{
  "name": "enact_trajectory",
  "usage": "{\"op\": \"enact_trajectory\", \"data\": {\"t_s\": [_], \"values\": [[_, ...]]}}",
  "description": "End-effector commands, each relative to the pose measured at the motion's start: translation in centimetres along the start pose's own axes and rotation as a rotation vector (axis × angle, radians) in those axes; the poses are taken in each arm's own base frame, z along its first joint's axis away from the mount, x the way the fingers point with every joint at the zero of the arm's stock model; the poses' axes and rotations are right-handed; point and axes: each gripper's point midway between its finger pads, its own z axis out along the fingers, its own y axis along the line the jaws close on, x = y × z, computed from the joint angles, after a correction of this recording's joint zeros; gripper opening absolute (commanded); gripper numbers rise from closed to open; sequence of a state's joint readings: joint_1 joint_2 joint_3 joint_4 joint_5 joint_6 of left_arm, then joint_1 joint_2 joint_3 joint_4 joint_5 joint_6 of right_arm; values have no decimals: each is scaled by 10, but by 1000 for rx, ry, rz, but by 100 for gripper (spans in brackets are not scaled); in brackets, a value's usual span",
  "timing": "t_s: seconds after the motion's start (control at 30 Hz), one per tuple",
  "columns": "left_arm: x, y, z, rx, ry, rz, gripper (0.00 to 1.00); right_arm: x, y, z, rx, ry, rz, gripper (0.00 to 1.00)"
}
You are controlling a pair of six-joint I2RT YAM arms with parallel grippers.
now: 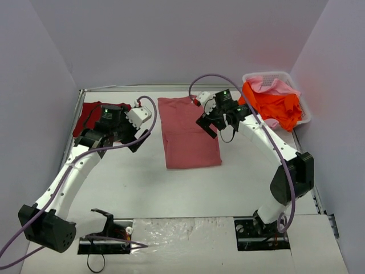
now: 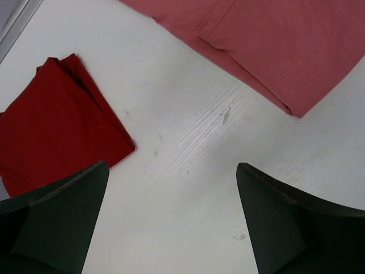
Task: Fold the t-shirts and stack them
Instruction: Grab one side of the 2/3 rectangular tshirt with both arms
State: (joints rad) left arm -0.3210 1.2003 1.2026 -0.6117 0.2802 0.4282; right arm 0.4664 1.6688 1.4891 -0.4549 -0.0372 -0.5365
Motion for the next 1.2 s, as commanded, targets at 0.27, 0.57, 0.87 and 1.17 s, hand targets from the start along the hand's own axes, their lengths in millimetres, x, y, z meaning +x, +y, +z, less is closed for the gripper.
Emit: {"op": "enact_trajectory", "data": {"t_s": [0.27,0.57,0.87,1.17], "values": [[20,13,-23,-51,-222,-309,94,99,39,-3,-200,82,340,100],[23,-7,-30,68,-274,-243,94,99,13,-23,-75,-2,350,100],[50,-22,1,25,-5,81,94,133,28,-27,-116,29,300,100],[43,-90,58,172,68,411,94,147,10,-29,-70,24,379,100]]}}
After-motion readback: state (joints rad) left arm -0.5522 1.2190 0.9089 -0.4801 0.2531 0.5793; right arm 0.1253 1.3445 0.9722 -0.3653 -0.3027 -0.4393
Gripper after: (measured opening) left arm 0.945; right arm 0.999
